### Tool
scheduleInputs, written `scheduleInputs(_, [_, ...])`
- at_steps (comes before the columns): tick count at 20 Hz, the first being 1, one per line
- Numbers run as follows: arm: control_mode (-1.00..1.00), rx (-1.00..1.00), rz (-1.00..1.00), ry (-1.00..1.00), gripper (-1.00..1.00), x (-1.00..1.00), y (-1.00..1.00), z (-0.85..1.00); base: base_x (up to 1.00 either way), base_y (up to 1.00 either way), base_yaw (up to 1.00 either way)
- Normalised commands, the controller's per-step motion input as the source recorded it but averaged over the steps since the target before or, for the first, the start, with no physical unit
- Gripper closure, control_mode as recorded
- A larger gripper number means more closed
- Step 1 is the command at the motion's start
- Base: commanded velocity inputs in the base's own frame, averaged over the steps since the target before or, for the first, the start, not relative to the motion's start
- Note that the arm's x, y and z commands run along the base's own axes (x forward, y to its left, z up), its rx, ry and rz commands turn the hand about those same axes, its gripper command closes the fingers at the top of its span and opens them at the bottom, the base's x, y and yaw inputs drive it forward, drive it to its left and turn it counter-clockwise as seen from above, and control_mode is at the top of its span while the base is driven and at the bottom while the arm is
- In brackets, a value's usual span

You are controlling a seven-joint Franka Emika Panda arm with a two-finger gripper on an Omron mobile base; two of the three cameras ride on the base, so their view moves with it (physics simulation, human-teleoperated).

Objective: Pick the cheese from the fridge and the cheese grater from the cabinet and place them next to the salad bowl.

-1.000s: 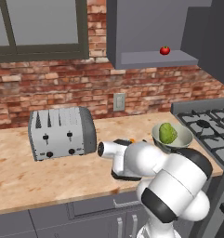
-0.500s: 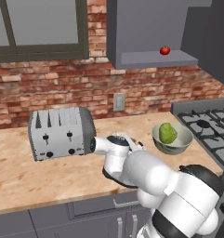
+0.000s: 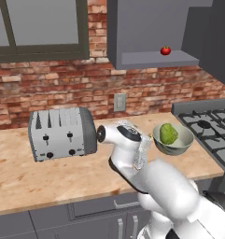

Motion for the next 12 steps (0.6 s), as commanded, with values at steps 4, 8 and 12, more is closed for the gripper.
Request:
scheduleInputs(4, [-1.0,0.01,0.56,0.18,-1.0,-0.22,-0.16,0.54,0.0,0.0,0.0])
scheduleInputs(8, [-1.0,0.0,0.57,0.13,-1.0,-0.48,-0.12,0.76,0.0,0.0,0.0])
scheduleInputs(12, [-1.0,0.0,0.48,0.13,-1.0,-0.65,-0.07,0.84,0.0,0.0,0.0])
